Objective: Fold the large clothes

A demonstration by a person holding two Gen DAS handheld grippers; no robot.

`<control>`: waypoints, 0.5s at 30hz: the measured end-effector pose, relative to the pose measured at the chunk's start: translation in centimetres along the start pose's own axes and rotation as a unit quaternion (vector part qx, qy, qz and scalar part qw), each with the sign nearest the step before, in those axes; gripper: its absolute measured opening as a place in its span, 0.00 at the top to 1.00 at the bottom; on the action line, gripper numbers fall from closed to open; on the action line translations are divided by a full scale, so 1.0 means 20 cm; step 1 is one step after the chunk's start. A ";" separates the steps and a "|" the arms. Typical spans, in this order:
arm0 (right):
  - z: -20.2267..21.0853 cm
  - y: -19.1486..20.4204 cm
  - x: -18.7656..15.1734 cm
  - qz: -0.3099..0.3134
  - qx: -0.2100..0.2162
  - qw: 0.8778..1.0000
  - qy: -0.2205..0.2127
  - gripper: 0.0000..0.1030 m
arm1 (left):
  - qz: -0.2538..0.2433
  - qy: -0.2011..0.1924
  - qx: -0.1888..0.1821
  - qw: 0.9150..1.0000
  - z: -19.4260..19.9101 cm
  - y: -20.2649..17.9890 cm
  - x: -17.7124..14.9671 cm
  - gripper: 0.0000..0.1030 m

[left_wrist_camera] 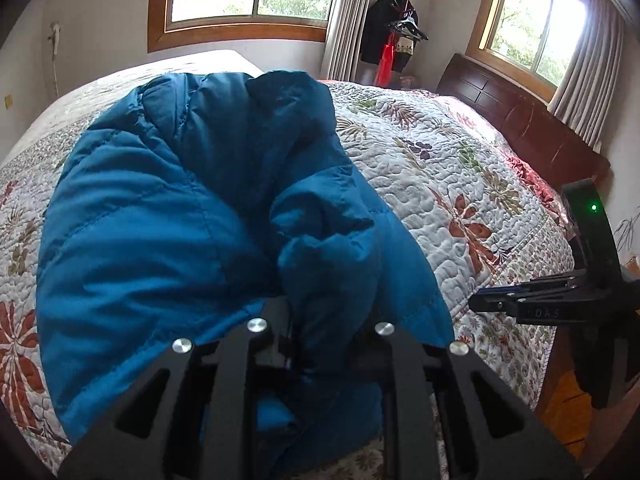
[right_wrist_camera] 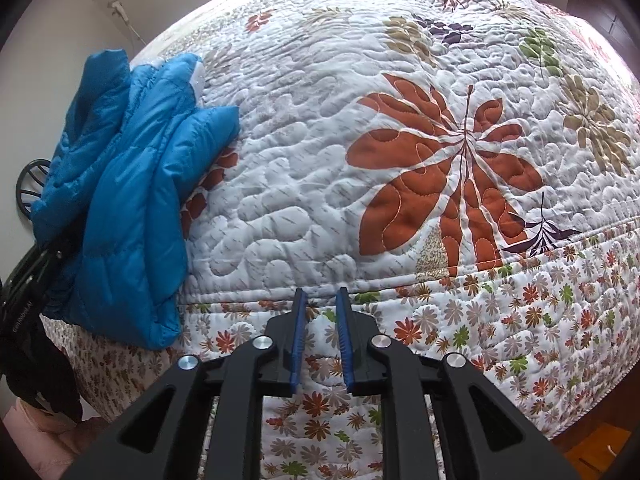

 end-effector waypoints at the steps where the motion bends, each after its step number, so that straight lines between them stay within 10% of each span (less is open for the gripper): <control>1: 0.00 0.00 0.00 0.000 -0.001 1.000 0.000 0.84 | 0.006 0.001 -0.008 1.000 0.00 0.01 0.00 0.84; 10: 0.00 -0.02 0.01 -0.011 0.007 1.000 0.005 0.83 | 0.046 -0.006 -0.046 0.998 0.14 0.07 0.01 0.75; 15: -0.01 0.00 0.03 -0.005 0.033 0.999 0.009 0.56 | 0.061 -0.009 -0.119 0.991 0.23 0.02 -0.01 0.43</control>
Point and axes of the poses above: each gripper's, at about its wrist camera, not at the fingertips, and z roughly against the way its jaws point, y to its left, x to its top, the point moved 4 cm from there along -z, roughly the way its jaws point, and after that the axes turned 5 degrees about y, right-handed, at the moved point
